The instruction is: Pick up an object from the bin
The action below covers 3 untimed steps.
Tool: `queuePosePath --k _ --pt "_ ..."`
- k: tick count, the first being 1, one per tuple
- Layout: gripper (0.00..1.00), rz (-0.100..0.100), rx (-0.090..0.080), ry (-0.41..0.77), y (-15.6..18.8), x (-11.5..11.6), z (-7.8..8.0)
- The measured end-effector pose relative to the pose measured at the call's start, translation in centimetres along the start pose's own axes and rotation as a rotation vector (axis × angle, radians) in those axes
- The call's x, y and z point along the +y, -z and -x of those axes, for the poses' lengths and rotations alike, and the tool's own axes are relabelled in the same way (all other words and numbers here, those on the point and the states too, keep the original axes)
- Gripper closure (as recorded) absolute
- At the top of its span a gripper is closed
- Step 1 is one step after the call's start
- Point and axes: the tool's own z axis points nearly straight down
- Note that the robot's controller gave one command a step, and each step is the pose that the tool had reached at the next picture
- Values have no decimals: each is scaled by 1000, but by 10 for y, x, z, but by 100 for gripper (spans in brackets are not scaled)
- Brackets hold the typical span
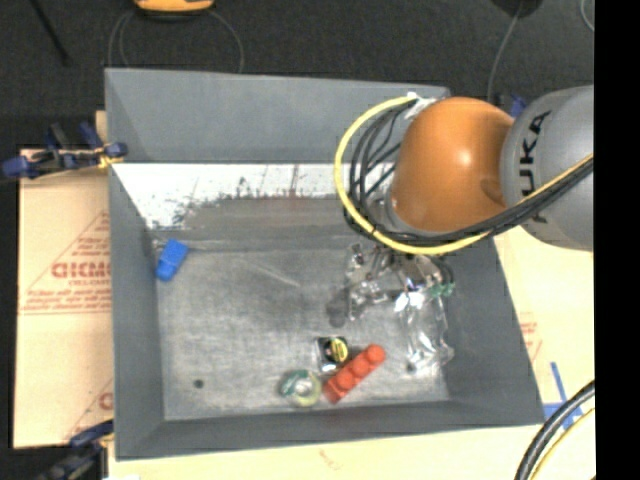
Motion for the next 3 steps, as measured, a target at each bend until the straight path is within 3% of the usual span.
queuePosePath --k 1,2,3 --pt "100 5 1 262 10 34 50" --pt "100 3 2 361 -15 19 76" --pt "100 0 0 562 61 -35 39"
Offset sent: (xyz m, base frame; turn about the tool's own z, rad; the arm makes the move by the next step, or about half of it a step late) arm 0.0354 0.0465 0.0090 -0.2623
